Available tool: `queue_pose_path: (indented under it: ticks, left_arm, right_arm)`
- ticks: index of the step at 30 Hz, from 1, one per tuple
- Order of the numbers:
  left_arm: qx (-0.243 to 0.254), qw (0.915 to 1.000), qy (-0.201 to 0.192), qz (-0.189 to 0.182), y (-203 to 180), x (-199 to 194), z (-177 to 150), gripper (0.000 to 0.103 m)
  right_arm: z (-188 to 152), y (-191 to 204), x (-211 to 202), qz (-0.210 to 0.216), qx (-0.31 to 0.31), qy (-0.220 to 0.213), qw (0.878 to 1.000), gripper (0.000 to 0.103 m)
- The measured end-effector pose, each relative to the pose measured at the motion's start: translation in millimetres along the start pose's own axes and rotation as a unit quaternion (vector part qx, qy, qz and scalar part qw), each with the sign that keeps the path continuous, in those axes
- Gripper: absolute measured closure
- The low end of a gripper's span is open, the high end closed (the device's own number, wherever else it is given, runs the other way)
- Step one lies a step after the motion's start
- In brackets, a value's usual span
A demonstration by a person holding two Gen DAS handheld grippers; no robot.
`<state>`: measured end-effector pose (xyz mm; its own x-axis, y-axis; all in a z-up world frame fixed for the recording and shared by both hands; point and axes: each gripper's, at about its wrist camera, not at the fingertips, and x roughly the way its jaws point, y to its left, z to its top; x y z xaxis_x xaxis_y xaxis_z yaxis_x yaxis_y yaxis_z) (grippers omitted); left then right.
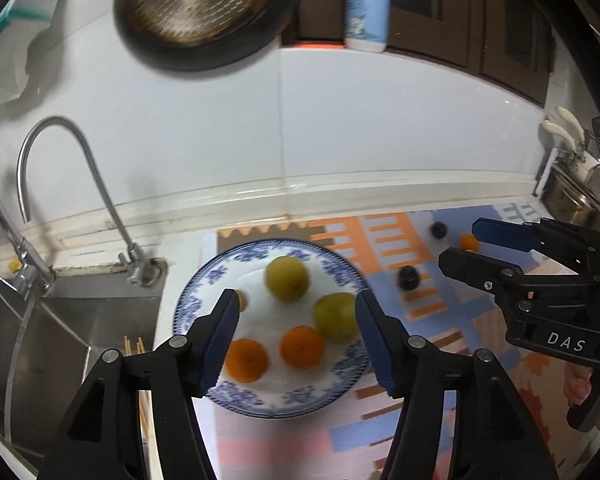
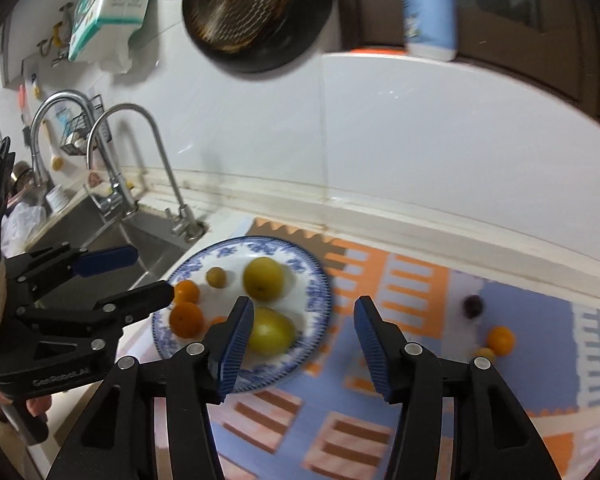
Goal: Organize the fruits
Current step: 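Move both open grippers back toward the dark plum and small yellow citrus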
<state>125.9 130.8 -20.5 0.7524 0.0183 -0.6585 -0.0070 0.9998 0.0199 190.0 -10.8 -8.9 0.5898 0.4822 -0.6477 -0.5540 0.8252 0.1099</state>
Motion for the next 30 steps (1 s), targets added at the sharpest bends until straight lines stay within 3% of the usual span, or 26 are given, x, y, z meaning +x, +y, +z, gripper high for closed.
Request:
queue_pose_path:
  ticks: [9, 16, 30]
  left_arm:
    - [0.008, 0.9995, -0.009, -0.031, -42, -3, 6, 0.038]
    - [0.028, 0.9986, -0.014, -0.042, -71, 10, 12, 0.028]
    - [0.074, 0.9945, 0.019, -0.071, -106, 71, 7, 0.027]
  right_arm:
    - [-15, -38, -36, -0.035, 0.045, -0.021, 0.998, 0.044]
    - [-28, -66, -50, -0.065, 0.075, -0.026, 0.995, 0.044]
    - [-52, -114, -32, -0.124, 0.102, -0.003, 0.987, 0.044]
